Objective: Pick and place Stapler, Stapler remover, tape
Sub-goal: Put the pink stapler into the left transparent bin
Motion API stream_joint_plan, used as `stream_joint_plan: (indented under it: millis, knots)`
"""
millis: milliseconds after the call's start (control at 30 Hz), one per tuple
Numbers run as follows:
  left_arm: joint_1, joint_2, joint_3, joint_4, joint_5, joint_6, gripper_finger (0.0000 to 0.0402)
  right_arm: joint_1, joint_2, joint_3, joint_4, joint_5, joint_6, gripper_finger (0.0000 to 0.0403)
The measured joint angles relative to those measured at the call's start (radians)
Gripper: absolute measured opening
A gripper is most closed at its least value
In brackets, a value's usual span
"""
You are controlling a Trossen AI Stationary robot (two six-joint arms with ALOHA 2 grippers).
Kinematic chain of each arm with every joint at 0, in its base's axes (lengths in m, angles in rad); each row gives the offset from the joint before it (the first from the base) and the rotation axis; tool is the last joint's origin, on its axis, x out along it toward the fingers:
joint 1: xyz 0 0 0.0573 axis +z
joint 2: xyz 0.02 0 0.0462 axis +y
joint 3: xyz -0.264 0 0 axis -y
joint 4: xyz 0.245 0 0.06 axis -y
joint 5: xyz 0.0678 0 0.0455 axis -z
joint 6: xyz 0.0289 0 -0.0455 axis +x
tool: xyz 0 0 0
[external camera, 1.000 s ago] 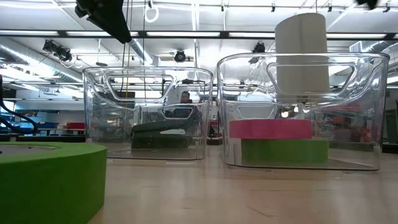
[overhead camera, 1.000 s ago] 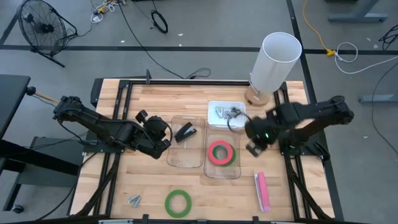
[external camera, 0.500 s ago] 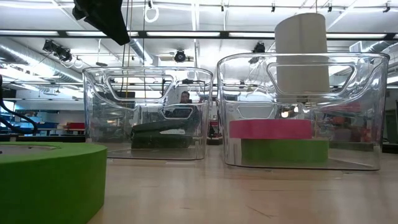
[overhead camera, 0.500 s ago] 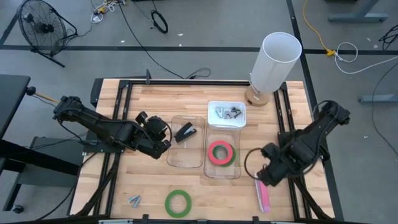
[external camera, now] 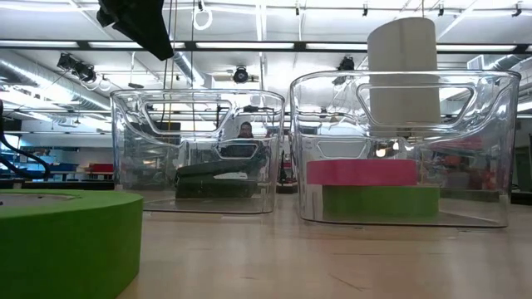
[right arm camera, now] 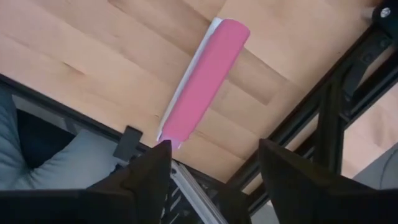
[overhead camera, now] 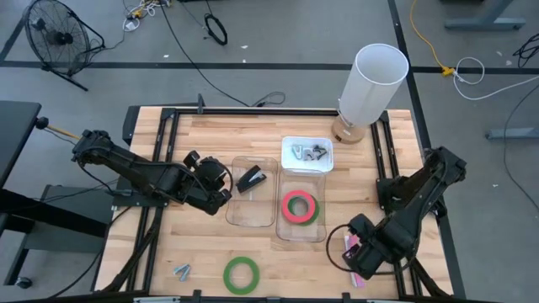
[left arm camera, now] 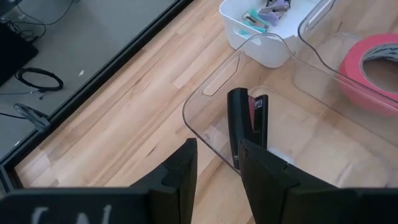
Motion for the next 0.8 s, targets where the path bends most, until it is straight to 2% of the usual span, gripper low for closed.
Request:
stream_joint_plan:
  millis: [300,433,800]
  knots:
    - [0.0,0.0,0.0,0.0,-0.002,0.002,0.0122,0.03,0.09,0.0,0.007,0.002,0.043,0.0267]
    - [0.0,0.0,0.0,0.0,-0.002,0.001,0.0122,0.063,0.129,0.0,0.006,0.051,0.051,0.027]
    - [0.0,0.0,0.0,0.001,-0.002,-0.001,0.0122,0.121,0.223,-0.001,0.006,0.087,0.092,0.027]
